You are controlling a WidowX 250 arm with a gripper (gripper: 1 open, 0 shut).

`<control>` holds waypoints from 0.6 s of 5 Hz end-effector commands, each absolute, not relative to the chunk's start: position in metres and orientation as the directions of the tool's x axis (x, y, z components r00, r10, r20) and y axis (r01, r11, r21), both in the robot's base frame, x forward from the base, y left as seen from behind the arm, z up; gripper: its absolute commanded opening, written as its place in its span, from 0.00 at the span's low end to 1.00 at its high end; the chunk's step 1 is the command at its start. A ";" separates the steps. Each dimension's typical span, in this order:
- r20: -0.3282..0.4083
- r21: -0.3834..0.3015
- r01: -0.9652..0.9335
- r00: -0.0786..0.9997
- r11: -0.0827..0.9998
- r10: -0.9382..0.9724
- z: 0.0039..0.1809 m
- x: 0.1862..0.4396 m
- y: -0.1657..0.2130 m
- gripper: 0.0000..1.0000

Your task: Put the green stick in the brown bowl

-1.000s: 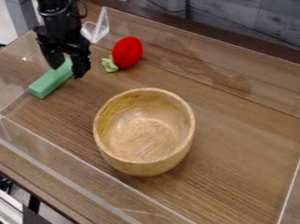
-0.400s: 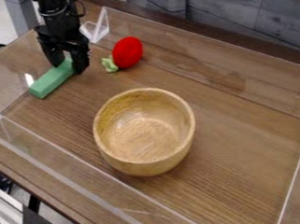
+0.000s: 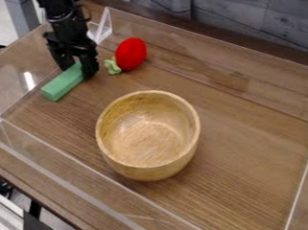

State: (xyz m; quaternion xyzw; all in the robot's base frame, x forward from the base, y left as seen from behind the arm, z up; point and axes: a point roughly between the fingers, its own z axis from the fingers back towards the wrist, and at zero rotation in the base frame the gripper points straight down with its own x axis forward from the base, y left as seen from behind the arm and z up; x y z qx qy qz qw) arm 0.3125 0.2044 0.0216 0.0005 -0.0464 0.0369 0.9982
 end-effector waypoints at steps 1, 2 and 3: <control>0.122 0.017 -0.107 0.987 0.994 0.104 0.029 0.317 0.221 1.00; 0.118 0.013 -0.120 0.986 0.993 0.118 0.028 0.318 0.223 1.00; 0.114 0.011 -0.133 0.985 0.991 0.131 0.027 0.319 0.224 1.00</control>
